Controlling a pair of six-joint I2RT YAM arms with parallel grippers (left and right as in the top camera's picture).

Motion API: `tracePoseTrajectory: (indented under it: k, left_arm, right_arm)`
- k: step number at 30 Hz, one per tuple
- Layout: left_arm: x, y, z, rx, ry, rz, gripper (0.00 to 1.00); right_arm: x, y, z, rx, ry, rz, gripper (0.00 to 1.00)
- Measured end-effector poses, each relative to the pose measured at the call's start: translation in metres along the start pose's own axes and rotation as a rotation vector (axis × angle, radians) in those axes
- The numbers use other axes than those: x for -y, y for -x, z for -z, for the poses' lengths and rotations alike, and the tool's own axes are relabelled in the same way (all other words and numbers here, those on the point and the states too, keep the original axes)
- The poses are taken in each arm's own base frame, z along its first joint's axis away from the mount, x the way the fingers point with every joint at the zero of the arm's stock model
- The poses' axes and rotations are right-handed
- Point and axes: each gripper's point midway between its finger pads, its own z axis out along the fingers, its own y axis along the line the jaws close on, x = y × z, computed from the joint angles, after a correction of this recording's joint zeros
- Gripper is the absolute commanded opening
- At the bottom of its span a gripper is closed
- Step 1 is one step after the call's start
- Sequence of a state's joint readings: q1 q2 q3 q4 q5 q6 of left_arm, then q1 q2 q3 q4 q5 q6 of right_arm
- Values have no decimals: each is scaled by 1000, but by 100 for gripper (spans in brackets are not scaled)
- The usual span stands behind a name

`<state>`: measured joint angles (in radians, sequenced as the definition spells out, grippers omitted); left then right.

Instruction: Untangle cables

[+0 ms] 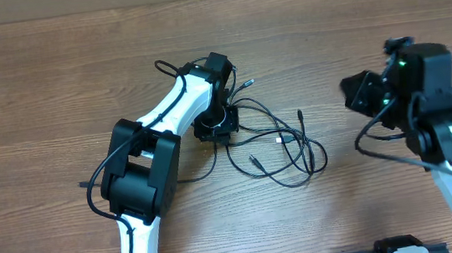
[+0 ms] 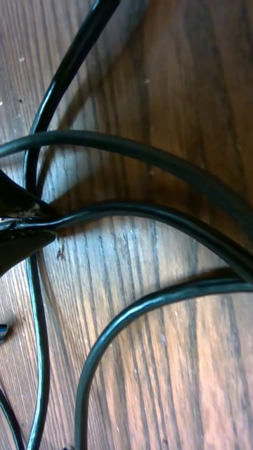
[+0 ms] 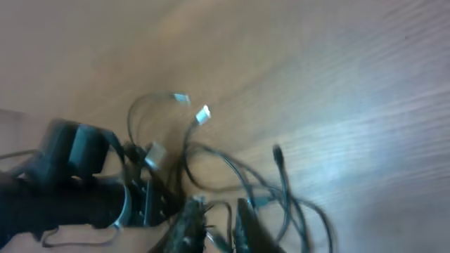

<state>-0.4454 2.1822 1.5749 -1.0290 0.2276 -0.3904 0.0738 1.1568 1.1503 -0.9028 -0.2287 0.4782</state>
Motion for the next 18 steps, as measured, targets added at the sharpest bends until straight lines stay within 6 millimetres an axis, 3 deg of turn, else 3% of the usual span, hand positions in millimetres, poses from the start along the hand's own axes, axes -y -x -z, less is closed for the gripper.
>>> tracePoseTrajectory:
  k: [7,13,18]
  left_arm:
    - [-1,-1,0,-1,5,1,10]
    - [-1,0,0,-1,5,1,11]
    - [-1,0,0,-1,5,1,11]
  right_arm:
    - [13,-58,-49,-353,-25,52,61]
    - [21,-95,-83,-549,-58,72,64]
    - [16,-119,-99,-639,-66,120,65]
